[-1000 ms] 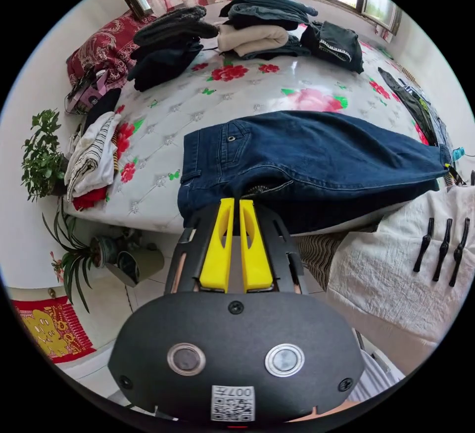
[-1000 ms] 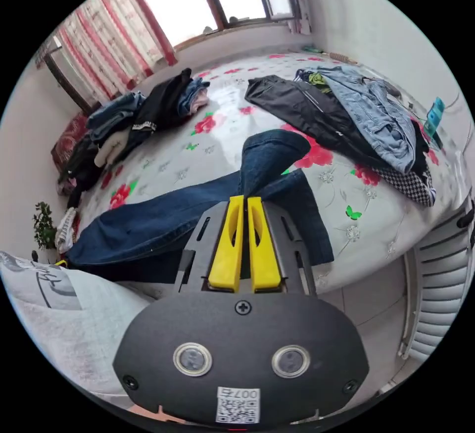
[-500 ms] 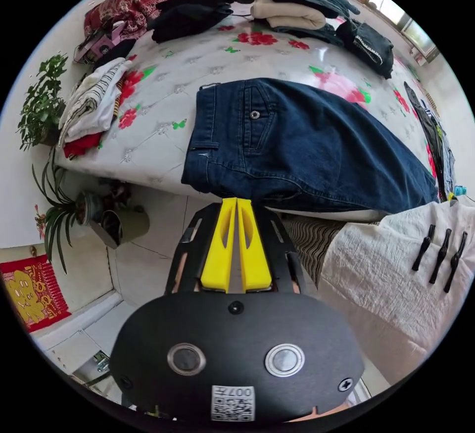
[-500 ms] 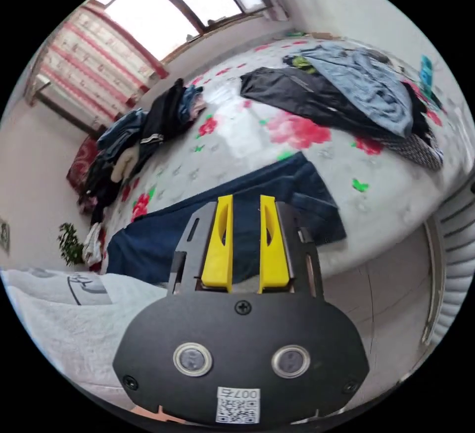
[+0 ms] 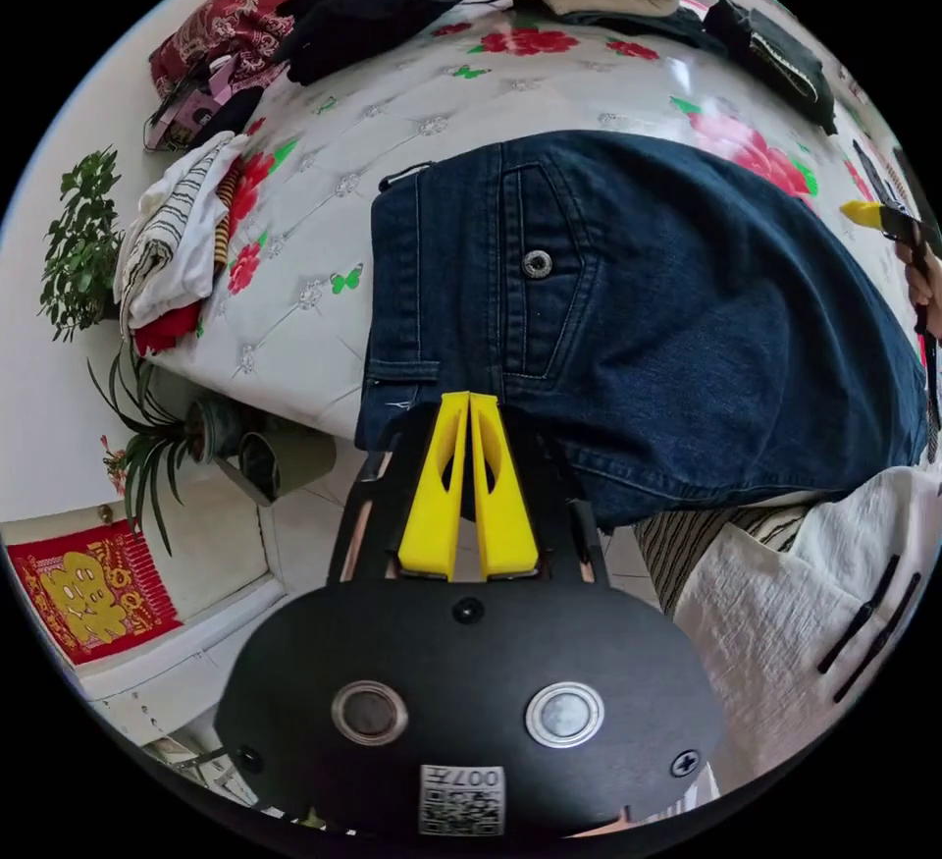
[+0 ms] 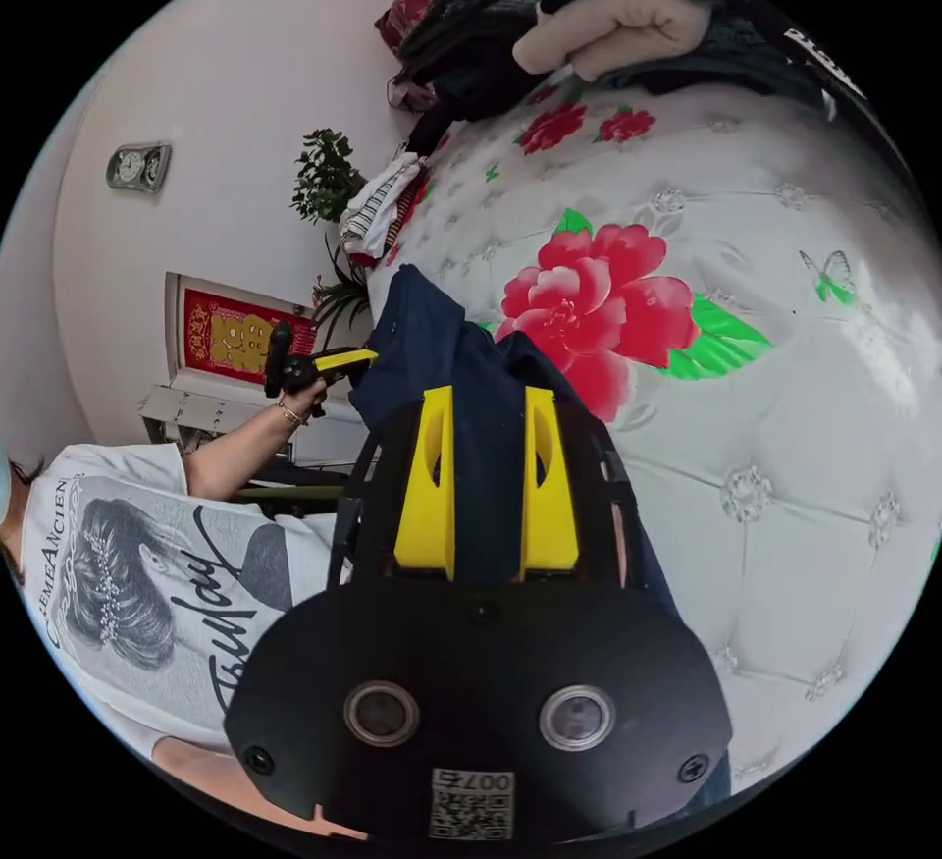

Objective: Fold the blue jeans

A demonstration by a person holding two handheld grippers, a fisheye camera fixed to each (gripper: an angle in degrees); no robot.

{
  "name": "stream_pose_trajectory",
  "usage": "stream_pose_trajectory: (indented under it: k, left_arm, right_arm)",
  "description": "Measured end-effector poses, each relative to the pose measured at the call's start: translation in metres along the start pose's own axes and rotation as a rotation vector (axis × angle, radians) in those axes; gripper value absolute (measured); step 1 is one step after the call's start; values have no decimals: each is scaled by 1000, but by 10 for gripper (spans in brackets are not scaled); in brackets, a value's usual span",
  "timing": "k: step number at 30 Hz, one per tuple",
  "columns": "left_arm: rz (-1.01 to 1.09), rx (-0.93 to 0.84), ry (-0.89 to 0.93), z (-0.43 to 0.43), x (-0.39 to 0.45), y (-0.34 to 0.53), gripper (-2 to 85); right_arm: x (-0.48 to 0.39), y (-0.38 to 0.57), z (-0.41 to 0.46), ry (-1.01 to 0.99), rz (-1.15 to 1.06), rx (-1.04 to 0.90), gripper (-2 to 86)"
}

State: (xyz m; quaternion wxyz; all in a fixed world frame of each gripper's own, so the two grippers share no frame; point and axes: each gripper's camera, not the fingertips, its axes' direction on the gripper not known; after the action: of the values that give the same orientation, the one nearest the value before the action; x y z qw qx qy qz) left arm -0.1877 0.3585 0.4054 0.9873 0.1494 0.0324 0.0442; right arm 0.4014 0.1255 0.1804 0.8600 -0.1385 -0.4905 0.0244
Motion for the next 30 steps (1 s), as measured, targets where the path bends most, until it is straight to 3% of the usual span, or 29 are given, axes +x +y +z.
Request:
stream_pose_trajectory:
  k: [6, 15, 19, 23, 30]
  left_arm:
    - [-130, 56, 67, 10, -14, 19, -10]
    - [-110, 70, 4, 15, 8, 16, -10]
    - [-106, 68, 5, 16, 13, 13, -10]
    - [-65, 14, -95, 18, 20, 7, -10]
    - [-109, -10, -132, 31, 19, -3, -10]
  right_arm:
    - [20, -8, 38, -142, -31, -325, 50]
    - [78, -61, 15, -313, 273, -141, 20]
    - [71, -80, 49, -408, 290, -226, 8]
    - [61, -115, -2, -348, 244, -73, 0]
    - [54, -169, -16, -82, 232, -46, -1]
